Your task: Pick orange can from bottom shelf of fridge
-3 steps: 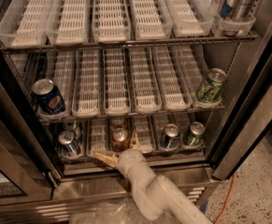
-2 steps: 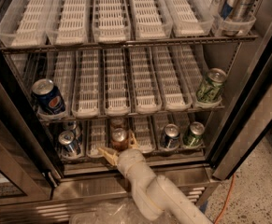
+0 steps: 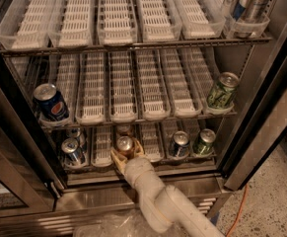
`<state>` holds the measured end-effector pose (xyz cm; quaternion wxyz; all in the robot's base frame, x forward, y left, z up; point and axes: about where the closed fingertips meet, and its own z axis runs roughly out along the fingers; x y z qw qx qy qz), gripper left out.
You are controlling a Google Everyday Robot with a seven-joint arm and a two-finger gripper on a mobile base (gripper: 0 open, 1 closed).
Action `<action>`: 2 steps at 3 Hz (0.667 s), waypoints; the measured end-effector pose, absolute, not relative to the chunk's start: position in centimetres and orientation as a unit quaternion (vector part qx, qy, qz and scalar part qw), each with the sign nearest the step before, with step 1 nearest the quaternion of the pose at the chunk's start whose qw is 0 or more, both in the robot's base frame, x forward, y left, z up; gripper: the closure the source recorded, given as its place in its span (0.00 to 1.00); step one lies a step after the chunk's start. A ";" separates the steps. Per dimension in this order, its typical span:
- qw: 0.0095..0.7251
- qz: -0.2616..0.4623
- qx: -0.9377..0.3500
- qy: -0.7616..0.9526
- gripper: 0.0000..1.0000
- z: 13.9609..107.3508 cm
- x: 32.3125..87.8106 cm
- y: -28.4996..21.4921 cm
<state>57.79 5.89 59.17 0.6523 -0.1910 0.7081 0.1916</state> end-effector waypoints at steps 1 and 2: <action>0.652 0.192 -0.191 0.708 0.88 59.2 57.8 5.9; 0.652 0.196 -0.201 0.704 1.00 60.9 57.1 5.6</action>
Offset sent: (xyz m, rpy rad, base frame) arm 0.0000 0.0000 0.0000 0.0000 0.0000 0.0000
